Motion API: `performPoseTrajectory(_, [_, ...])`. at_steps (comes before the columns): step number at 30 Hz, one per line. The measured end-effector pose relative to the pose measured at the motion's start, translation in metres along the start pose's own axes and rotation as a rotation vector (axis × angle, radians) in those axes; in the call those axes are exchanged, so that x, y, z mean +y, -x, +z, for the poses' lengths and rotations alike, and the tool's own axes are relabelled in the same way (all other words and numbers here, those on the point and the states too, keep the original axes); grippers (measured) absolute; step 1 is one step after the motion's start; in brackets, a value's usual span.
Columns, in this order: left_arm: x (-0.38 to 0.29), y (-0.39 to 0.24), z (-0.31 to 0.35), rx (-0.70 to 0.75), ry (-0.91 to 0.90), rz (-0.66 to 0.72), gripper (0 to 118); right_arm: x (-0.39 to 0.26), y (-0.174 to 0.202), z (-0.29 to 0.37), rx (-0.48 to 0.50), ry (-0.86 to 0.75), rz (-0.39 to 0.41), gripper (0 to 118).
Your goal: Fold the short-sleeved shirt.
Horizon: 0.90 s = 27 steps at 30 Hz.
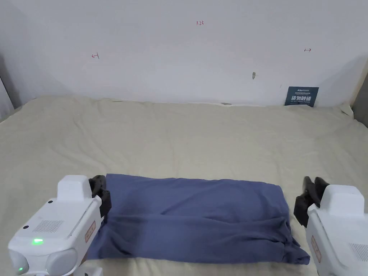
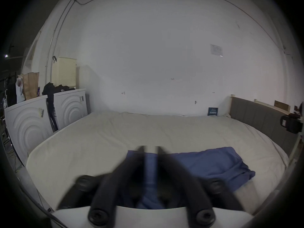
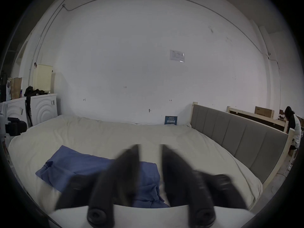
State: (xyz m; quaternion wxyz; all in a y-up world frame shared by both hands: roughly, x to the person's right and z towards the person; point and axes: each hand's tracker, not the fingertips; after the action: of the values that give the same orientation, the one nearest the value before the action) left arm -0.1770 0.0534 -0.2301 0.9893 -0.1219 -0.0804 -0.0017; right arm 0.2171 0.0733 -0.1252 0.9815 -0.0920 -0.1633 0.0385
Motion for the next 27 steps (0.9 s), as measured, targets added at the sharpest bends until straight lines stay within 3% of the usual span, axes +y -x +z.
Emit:
performPoseTrajectory(1, [-0.003, 0.001, 0.004, -0.008, 0.009, 0.002, 1, -0.003, 0.0, 0.0, 0.003, 0.0, 0.003, 6])
performPoseTrajectory(2, [-0.004, 0.003, 0.007, -0.02, 0.024, 0.002, 0, -0.006, 0.0, 0.0, 0.002, -0.002, 0.001, 3])
performPoseTrajectory(9, [-0.017, 0.015, -0.005, 0.023, 0.167, 0.0, 0, -0.01, -0.002, -0.004, 0.011, 0.03, -0.018, 2])
performPoseTrajectory(16, [-0.047, 0.069, -0.054, 0.047, 0.444, 0.202, 2, -0.016, -0.003, -0.012, 0.016, 0.064, -0.015, 2])
performPoseTrajectory(18, [-0.06, 0.083, -0.069, 0.07, 0.51, 0.232, 21, -0.014, 0.0, -0.012, 0.014, 0.079, -0.011, 2])
performPoseTrajectory(19, [-0.066, 0.088, -0.073, 0.083, 0.535, 0.241, 43, -0.015, 0.0, -0.014, 0.012, 0.084, -0.01, 2])
performPoseTrajectory(20, [-0.073, 0.092, -0.08, 0.098, 0.55, 0.246, 79, -0.016, 0.0, -0.016, 0.01, 0.09, -0.008, 2])
performPoseTrajectory(21, [-0.08, 0.096, -0.087, 0.108, 0.59, 0.239, 100, -0.017, 0.001, -0.017, 0.007, 0.095, -0.006, 2])
performPoseTrajectory(22, [-0.087, 0.099, -0.094, 0.121, 0.615, 0.231, 113, -0.018, 0.002, -0.02, 0.005, 0.102, -0.004, 2])
performPoseTrajectory(23, [-0.093, 0.099, -0.096, 0.142, 0.632, 0.223, 116, -0.019, 0.002, -0.022, 0.001, 0.109, -0.002, 2])
performPoseTrajectory(27, [-0.119, 0.106, -0.116, 0.218, 0.695, 0.204, 109, -0.025, 0.004, -0.03, -0.016, 0.143, -0.003, 3])
